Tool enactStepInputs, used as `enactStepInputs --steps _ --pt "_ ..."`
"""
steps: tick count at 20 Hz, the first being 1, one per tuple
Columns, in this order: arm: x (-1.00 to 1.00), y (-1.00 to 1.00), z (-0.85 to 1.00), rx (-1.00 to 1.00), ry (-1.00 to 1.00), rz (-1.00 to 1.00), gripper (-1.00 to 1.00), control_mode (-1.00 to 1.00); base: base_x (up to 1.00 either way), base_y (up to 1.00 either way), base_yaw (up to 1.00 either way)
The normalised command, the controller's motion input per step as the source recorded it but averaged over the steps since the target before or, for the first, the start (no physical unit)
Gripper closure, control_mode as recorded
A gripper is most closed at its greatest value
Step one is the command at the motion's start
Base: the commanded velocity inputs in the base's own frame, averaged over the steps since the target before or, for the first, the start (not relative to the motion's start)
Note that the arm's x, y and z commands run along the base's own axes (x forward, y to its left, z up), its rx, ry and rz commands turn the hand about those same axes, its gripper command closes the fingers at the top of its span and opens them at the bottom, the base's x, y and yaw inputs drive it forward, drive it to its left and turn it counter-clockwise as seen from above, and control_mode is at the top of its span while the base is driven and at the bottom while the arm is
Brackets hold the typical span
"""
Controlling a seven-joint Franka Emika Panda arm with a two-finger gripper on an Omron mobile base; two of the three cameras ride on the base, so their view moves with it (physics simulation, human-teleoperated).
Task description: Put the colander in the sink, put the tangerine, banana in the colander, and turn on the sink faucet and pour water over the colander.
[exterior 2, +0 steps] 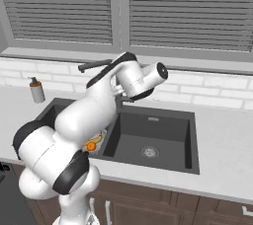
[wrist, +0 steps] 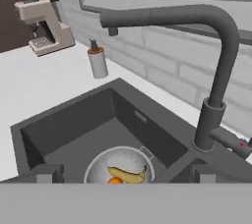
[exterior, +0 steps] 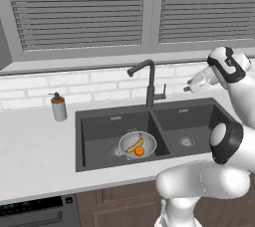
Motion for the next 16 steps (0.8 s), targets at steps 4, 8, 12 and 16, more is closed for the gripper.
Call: enactStepInputs --steps 4,8,12,16 --pt "0.21 -0.02 -0.19 0.00 -0.33 0.00 -1.00 -1.00 0.00 0.00 0.00" --pt "0.04 0.03 -0.29 0.01 -0.22 -0.13 -1.00 -1.00 0.00 0.00 0.00" --pt "0.15 0.04 -0.19 0.01 -0.11 -0.24 -1.00 -1.00 0.00 0.00 0.00" --pt "0.17 0.00 -0.26 0.00 -0.01 -0.29 -1.00 -1.00 0.00 0.00 0.00"
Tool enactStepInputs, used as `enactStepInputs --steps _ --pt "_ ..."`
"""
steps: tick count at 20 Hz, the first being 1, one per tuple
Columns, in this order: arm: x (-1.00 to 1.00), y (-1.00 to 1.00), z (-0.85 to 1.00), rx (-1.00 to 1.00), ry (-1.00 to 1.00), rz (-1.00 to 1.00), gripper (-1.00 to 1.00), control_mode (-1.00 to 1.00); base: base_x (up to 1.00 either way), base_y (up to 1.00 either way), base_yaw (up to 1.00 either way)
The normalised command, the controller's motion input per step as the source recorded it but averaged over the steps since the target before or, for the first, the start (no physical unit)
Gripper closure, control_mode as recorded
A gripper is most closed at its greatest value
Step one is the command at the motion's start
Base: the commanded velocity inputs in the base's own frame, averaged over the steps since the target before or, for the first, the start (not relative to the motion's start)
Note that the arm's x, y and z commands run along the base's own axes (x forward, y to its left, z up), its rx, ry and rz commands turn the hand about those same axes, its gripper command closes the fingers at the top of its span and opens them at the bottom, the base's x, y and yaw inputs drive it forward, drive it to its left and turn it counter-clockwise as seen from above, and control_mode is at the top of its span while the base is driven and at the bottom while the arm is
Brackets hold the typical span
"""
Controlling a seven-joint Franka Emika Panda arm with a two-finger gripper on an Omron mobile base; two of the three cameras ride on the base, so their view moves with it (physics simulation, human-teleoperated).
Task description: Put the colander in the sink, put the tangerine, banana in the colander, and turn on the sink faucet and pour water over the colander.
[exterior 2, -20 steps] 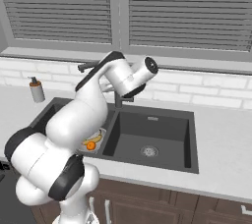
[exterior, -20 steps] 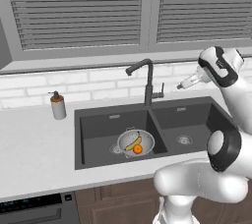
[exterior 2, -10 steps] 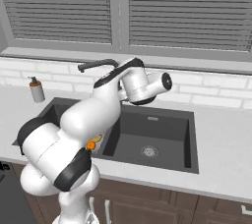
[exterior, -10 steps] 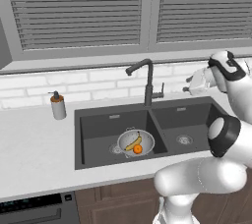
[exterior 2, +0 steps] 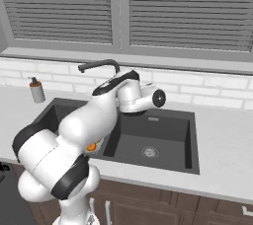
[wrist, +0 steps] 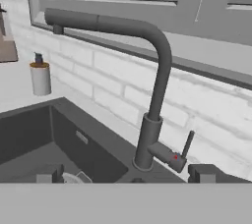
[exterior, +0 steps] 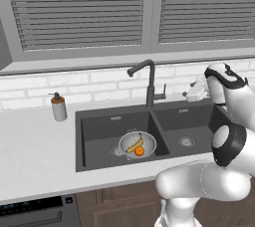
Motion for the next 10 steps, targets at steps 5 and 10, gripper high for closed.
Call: enactStepInputs --steps 5,10 --pt "0.38 -0.01 -0.42 0.03 -0.03 -0.20 -1.00 -1.00 0.00 0.00 0.00" --pt "0.46 -0.20 -0.31 0.02 -0.19 0.01 -1.00 -1.00 0.00 0.00 0.00"
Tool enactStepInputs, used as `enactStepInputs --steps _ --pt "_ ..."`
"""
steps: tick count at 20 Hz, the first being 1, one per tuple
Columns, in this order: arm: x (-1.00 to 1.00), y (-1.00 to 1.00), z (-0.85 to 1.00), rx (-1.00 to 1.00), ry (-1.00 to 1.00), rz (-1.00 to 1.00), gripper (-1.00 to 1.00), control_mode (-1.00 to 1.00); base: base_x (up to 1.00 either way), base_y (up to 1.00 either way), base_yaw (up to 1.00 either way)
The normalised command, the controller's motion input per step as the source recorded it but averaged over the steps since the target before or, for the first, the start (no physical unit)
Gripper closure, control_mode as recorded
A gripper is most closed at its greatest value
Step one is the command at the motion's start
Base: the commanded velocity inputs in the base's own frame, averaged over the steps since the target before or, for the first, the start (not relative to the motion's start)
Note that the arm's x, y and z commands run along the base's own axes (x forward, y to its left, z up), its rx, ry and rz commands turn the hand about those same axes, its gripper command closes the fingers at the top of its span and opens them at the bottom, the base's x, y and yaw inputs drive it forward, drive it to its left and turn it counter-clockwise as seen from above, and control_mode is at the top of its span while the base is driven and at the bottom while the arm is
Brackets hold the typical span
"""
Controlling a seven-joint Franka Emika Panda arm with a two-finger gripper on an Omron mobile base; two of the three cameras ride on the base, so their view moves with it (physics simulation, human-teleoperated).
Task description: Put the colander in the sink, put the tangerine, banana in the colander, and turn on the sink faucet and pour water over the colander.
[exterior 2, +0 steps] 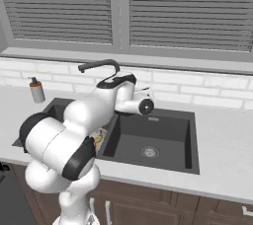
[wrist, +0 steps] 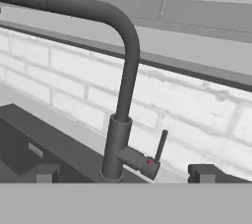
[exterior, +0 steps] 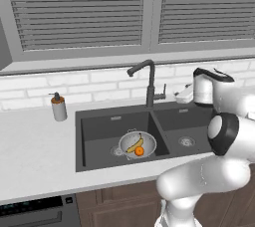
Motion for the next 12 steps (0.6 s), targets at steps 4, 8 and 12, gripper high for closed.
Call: enactStepInputs --steps 4,8,12 --pt "0.42 -0.09 -0.28 0.07 -0.21 0.02 -1.00 -1.00 0.00 0.00 0.00" --pt "0.37 -0.01 -0.21 0.08 -0.12 0.00 -1.00 -1.00 0.00 0.00 0.00" --pt "0.42 0.00 -0.14 0.09 -0.01 0.00 -1.00 -1.00 0.00 0.00 0.00"
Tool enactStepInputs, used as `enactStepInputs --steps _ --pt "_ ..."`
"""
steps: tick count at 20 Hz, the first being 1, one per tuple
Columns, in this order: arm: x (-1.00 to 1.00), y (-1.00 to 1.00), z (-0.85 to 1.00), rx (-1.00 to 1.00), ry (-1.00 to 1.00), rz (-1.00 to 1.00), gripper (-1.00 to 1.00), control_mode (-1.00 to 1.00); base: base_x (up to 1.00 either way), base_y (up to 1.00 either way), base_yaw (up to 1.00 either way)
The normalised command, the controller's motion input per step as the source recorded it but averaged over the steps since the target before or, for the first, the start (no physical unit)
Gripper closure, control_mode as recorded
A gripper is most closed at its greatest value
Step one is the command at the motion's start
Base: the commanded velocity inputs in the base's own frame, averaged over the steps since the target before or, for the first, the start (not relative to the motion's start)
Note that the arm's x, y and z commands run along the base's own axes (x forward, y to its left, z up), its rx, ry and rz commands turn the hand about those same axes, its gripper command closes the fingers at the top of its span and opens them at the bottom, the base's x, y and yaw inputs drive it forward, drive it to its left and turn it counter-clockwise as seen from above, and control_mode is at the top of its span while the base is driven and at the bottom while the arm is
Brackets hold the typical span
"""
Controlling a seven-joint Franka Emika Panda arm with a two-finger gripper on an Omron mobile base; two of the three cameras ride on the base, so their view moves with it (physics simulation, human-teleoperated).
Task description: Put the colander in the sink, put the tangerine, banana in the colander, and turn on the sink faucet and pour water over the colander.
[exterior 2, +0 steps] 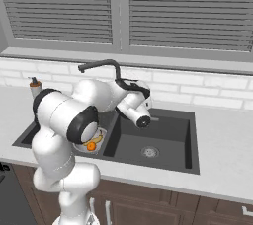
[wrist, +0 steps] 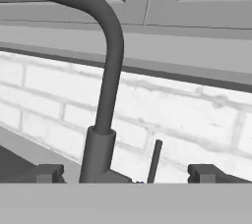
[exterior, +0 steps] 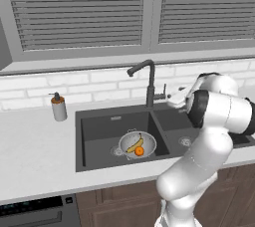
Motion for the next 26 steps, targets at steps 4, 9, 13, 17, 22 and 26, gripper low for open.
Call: enactStepInputs --steps 4,9,13,17,22,26 --pt "0.50 -0.05 -0.09 0.09 0.00 0.00 -1.00 -1.00 0.00 0.00 0.00" --pt "0.50 -0.13 -0.02 0.08 0.00 0.00 -1.00 -1.00 0.00 0.00 0.00" --pt "0.48 -0.04 -0.12 0.06 0.00 0.00 -1.00 -1.00 0.00 0.00 0.00" --pt "0.50 0.00 -0.16 0.01 0.00 -0.01 -1.00 -1.00 0.00 0.00 0.00" --pt "0.47 0.00 -0.12 0.00 0.00 -0.04 -1.00 -1.00 0.00 0.00 0.00" --pt "0.38 0.00 -0.05 0.00 0.00 -0.06 -1.00 -1.00 0.00 0.00 0.00"
